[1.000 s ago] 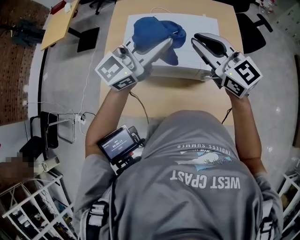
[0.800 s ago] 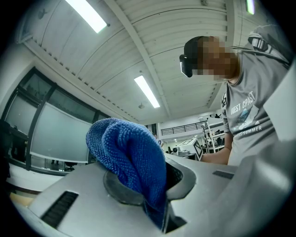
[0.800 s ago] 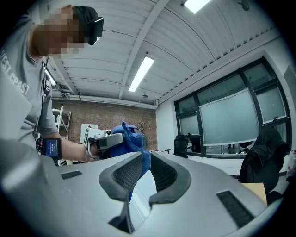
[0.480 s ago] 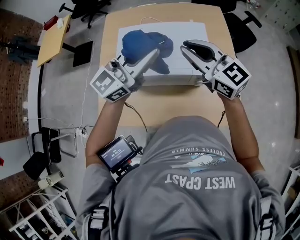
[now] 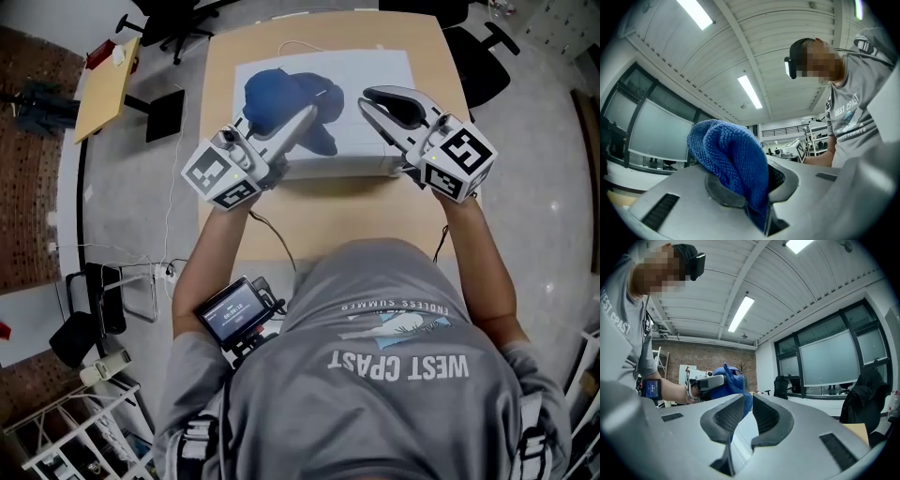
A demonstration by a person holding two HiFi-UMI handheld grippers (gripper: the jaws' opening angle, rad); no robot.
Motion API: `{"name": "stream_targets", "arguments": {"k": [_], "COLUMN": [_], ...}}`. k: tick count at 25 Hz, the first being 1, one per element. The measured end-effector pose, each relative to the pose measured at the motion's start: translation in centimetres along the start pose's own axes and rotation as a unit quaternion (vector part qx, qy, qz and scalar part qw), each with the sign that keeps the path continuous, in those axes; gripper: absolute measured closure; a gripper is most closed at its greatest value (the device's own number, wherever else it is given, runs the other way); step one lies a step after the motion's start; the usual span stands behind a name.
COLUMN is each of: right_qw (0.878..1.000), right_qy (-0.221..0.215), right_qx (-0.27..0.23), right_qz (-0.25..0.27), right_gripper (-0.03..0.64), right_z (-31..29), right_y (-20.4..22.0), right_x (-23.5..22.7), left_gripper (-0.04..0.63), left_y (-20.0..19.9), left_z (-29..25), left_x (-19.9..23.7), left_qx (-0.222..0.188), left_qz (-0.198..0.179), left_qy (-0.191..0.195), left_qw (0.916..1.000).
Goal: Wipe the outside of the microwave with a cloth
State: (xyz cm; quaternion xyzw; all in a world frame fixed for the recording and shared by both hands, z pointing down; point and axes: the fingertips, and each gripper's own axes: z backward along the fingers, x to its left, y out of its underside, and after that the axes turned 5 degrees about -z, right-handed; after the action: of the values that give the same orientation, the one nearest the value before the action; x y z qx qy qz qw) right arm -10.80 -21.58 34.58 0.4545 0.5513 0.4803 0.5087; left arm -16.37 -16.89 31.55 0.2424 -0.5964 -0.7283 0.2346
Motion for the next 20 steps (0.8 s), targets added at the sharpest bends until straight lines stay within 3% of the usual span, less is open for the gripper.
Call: {"name": "stream_targets", "arguments": {"k": [20], "right_qw": [1.0], "right_qy": [-0.004], "right_qx": [0.002], "right_qz": [-0.002], "right_gripper": [0.551], "right_z": [0.0], "right_y": [0.02], "right_x": [-0.08], "left_gripper": [0.53], "left_y": [0.25], "left_z": [-0.12], "left_x": [0.14], "left_qx": [0.003], "left_qz": [0.008], "left_qy": [-0.003], "left_qw": [1.0]}}
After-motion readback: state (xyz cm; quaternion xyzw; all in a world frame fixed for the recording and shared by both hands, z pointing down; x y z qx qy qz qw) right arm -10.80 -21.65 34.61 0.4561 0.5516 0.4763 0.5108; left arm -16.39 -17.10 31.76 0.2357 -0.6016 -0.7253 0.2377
